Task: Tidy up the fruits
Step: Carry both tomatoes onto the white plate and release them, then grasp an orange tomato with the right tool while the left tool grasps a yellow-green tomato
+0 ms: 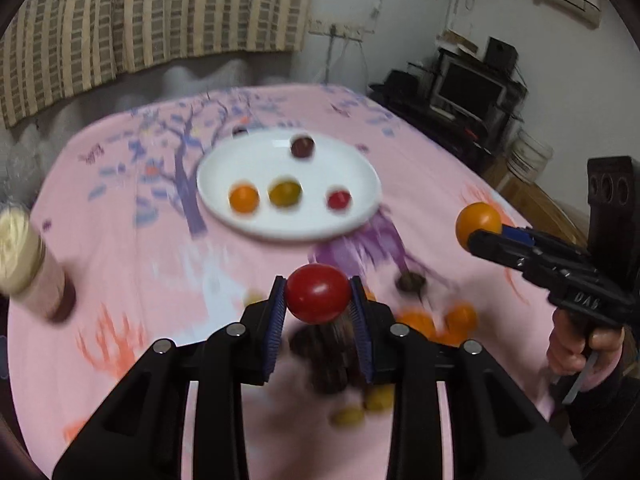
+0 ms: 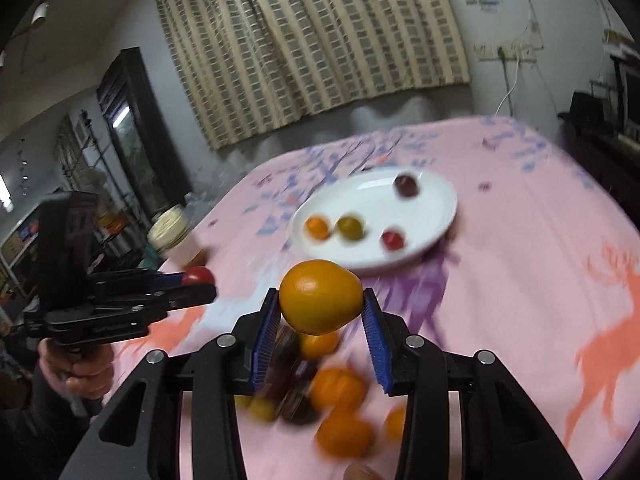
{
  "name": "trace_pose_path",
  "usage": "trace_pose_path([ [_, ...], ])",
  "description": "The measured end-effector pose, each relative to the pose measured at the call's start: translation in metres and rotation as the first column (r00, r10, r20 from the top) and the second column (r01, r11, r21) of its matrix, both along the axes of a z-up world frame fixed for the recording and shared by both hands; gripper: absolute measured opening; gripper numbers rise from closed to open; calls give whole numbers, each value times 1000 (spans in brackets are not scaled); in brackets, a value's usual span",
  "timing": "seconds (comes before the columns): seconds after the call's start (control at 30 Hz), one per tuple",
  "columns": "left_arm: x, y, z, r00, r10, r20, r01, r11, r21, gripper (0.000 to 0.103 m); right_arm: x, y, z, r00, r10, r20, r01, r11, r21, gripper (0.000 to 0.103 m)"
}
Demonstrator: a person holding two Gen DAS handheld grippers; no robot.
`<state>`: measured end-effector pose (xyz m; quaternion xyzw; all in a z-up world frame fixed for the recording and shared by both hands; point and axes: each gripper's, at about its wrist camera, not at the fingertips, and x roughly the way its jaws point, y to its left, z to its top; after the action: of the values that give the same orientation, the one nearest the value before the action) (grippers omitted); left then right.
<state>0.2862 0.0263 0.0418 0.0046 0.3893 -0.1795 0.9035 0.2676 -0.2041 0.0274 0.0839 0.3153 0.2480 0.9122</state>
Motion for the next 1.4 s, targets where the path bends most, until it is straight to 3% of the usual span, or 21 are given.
trace_pose_path([
  [0.1,59,-14,-1,999,35,-2,-35,999,17,31,67,5,-4,999,-46,0,46,998,-39,42],
  [0.2,115,-30,-20,995,70,-69,-67,997,46,31,126,12,-23,996,-68,-50,64,994,-83,42],
  [0.33,151,-46,-42,989,105,-100,-93,989,117,31,163,22,-44,994,-52,-91,39,989,-140,45],
  [0.37,153,-46,-44,988,120,-98,-107,986,125,44,165,24,-47,994,-52,-91,38,987,-156,52],
  [0.4,152,-45,-42,986,142,-89,-129,983,133,67,165,24,-48,994,-59,-87,43,985,-168,62],
  [0.47,139,-38,-33,982,188,-26,-182,972,146,91,156,20,-44,995,-64,-74,51,986,-158,62],
  [0.5,130,-35,-28,983,181,-1,-180,975,133,94,145,17,-36,997,-47,-63,38,988,-147,62],
  [0.6,94,-20,-14,989,145,9,-145,984,98,95,104,12,-17,1000,-3,-17,0,990,-144,69],
  [0.73,29,0,-9,983,170,64,-175,981,84,98,33,7,-9,996,90,15,-86,983,-164,70],
  [0.9,-41,19,-29,980,190,51,-192,980,42,98,-49,13,-24,984,179,19,-168,949,-267,70],
  [1.0,-72,24,-50,982,189,20,-189,981,40,98,-78,24,-35,978,205,40,-174,907,-382,69],
  [1.2,-112,31,-64,982,188,7,-188,980,72,98,-79,38,-56,966,259,-9,-227,829,-511,68],
  [1.4,-129,32,-69,988,151,18,-152,985,88,98,-68,49,-78,967,252,-45,-230,779,-584,50],
])
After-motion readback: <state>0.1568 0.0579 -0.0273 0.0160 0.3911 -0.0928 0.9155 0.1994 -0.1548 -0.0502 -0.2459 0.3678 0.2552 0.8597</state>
